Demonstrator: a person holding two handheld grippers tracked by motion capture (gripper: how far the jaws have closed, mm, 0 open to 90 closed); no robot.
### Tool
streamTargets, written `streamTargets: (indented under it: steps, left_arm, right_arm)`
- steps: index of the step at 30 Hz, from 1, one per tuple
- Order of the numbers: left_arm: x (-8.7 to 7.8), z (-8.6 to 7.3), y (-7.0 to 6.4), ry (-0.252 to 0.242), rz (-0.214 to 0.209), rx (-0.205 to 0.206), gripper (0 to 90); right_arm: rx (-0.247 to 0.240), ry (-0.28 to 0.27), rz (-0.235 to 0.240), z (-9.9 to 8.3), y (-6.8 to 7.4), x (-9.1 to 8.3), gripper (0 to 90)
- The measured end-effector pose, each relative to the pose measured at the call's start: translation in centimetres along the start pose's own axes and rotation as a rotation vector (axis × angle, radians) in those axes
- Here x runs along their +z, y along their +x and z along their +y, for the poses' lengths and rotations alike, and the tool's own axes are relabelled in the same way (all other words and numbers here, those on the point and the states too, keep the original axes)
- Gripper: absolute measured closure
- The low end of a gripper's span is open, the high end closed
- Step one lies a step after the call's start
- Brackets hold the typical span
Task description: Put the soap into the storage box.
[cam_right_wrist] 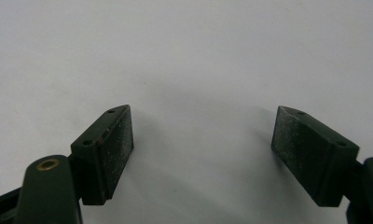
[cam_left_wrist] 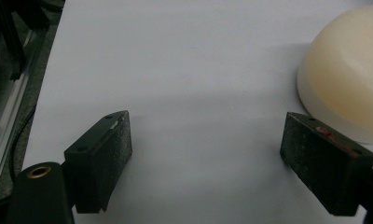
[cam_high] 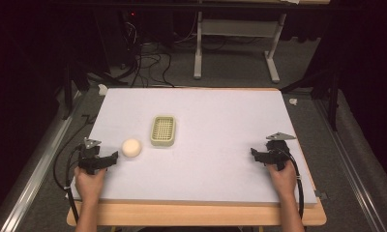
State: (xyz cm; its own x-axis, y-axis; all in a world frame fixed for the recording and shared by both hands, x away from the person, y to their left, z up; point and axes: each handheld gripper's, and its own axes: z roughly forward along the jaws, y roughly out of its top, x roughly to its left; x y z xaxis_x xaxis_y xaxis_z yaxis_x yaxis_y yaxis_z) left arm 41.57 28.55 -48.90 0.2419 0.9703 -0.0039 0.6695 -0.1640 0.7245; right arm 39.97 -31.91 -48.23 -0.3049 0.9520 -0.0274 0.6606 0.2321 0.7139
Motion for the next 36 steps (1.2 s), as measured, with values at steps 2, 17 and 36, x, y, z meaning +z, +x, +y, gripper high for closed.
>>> streamTargets:
  steps: [2, 17, 36]
  left_arm:
    - [0.0, 0.01, 0.03, 0.002, -0.002, -0.003, 17.1]
    - [0.03, 0.01, 0.06, 0.001, -0.004, -0.005, 17.0]
    - [-0.01, 0.14, 0.02, 0.007, 0.0, 0.001, 17.5]
  right_arm:
    - [0.002, 0.001, -0.001, 0.0, 0.01, -0.01, 21.4]
    - [-0.001, -0.001, -0.001, 0.0, 0.0, 0.0, 21.1]
    - [0.004, 0.001, -0.004, 0.01, -0.02, 0.02, 20.5]
